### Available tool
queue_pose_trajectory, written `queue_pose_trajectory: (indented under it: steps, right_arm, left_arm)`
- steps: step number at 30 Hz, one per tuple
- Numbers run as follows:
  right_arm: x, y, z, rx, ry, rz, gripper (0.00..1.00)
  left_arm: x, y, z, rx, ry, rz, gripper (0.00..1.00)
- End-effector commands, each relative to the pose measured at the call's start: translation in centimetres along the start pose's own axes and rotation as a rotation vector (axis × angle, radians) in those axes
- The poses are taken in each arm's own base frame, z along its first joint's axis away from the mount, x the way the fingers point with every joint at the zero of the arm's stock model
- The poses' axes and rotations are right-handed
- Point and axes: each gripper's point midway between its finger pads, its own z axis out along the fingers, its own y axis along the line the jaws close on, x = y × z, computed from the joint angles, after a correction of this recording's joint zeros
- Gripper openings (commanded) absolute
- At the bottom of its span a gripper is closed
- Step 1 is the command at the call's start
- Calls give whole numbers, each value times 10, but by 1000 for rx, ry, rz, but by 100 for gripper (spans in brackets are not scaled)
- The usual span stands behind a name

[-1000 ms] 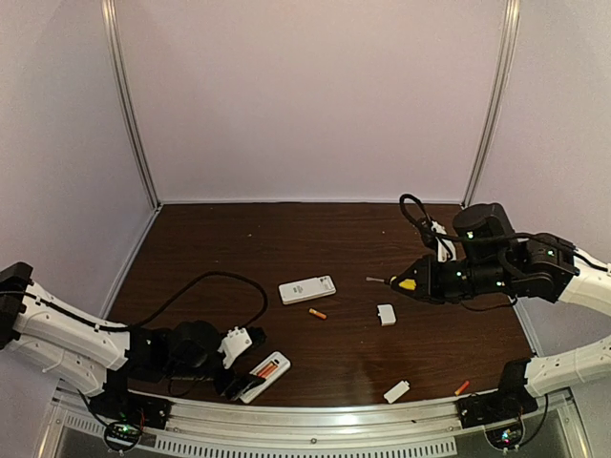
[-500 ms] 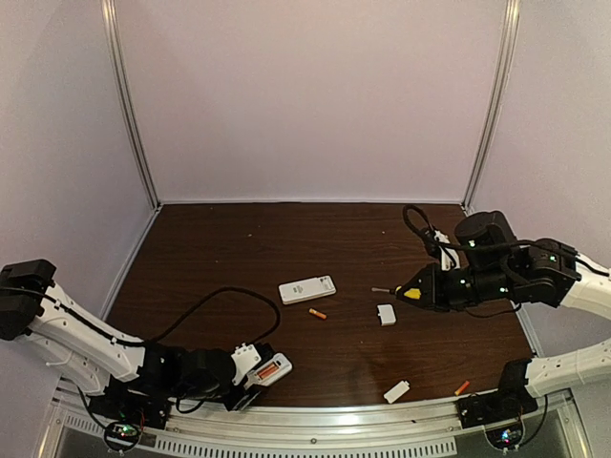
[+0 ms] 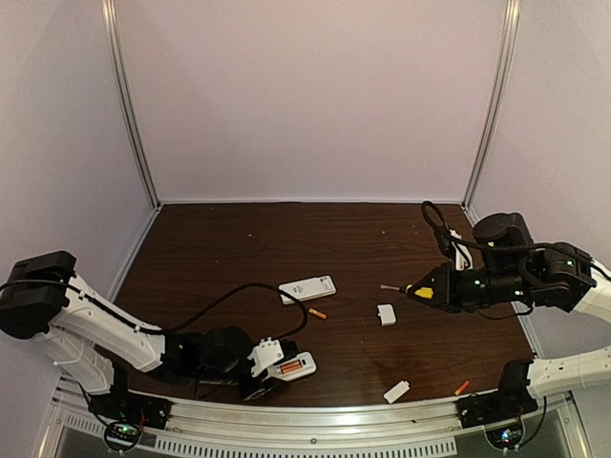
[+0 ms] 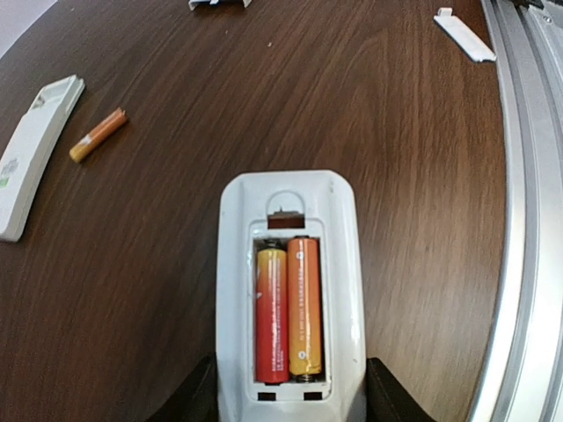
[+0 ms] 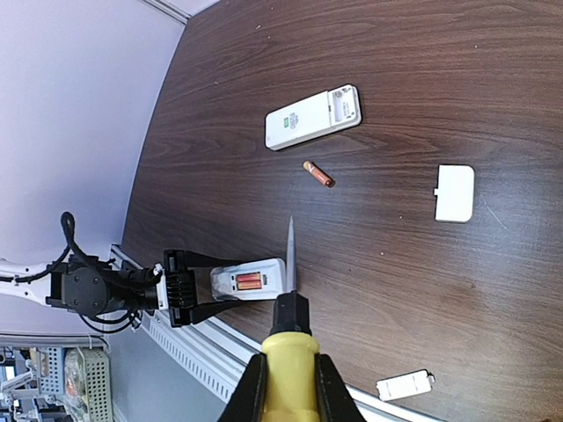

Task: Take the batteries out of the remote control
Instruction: Pick up the remote control without the battery cover from the center of the board, then place the remote control without the battery cover at the center of the board.

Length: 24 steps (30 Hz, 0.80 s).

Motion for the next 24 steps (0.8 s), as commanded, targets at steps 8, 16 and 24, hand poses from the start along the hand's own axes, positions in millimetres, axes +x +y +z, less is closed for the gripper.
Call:
queue_pose_trajectory:
  steps: [8,16,24]
  right_arm:
    - [-3,-9,-1,34,-25,26,0]
    - [-2,-13,-7,54,-28,44,0]
    - [-2,-12,-6,71,-5,41,0]
  left_arm:
    - [-60,2,43,168,-97,42,40]
    - [-51,-8,40,220,-100,76,79]
    - [-79,10,19,123,-234,38,97]
